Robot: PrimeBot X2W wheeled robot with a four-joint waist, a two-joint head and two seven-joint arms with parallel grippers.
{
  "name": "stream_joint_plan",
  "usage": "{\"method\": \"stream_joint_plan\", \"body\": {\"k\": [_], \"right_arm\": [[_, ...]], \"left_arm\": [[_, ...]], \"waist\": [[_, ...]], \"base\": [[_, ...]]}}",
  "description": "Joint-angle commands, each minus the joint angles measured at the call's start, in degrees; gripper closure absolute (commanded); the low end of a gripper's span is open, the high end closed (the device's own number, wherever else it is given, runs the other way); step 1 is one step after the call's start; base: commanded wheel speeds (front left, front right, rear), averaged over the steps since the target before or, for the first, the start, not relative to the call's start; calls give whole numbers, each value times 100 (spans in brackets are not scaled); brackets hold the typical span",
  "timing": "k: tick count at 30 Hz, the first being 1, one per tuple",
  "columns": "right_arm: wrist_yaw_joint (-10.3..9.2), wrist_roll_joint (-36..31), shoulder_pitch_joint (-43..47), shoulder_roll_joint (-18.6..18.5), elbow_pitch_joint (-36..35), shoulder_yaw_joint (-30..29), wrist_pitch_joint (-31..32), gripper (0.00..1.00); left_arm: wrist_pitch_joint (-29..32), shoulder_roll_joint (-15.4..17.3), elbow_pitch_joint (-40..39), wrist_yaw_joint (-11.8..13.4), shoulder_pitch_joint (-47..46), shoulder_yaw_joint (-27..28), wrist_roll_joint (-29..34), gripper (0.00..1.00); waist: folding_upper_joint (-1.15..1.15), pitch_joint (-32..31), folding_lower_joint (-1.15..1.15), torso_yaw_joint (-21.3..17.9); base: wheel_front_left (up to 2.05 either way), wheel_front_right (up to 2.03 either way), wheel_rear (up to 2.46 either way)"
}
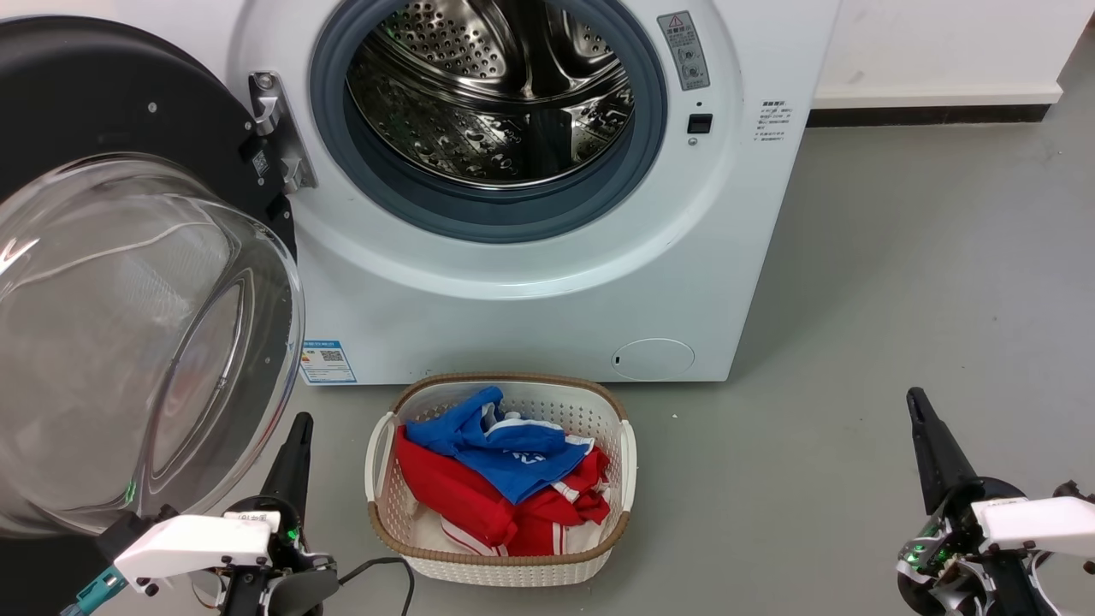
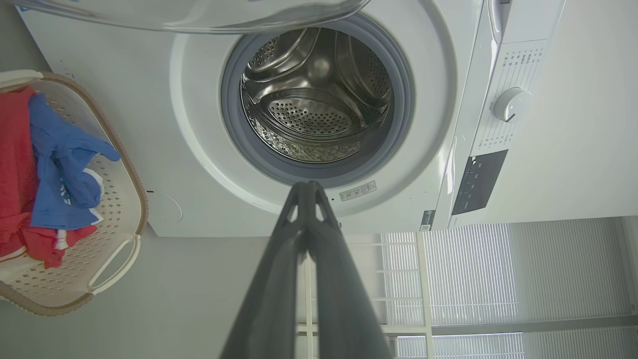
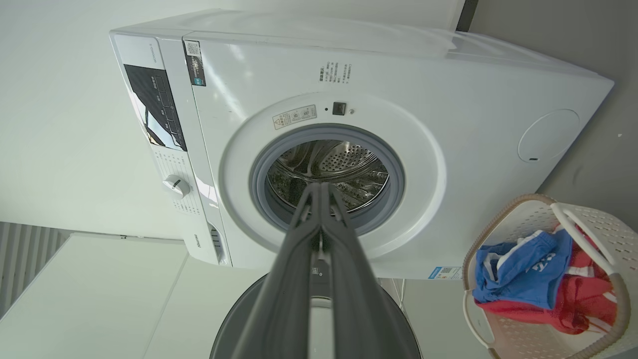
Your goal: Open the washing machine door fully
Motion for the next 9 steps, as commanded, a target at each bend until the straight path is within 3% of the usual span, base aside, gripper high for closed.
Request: {"method": "stream_joint_plan", "body": {"k": [1,9], "right_arm": [[2,109,-110,21,21,-12,33,100],[2,415,-147,34,67,-30,59,100]], "left_arm": [[28,-29,12,-58,-98,48,-85,100],[122,-89,36,-136,-106,153,-330,100]], "waist": [[0,0,0,3],[0,0,0,20]], "base": [[0,0,0],[0,0,0]]}}
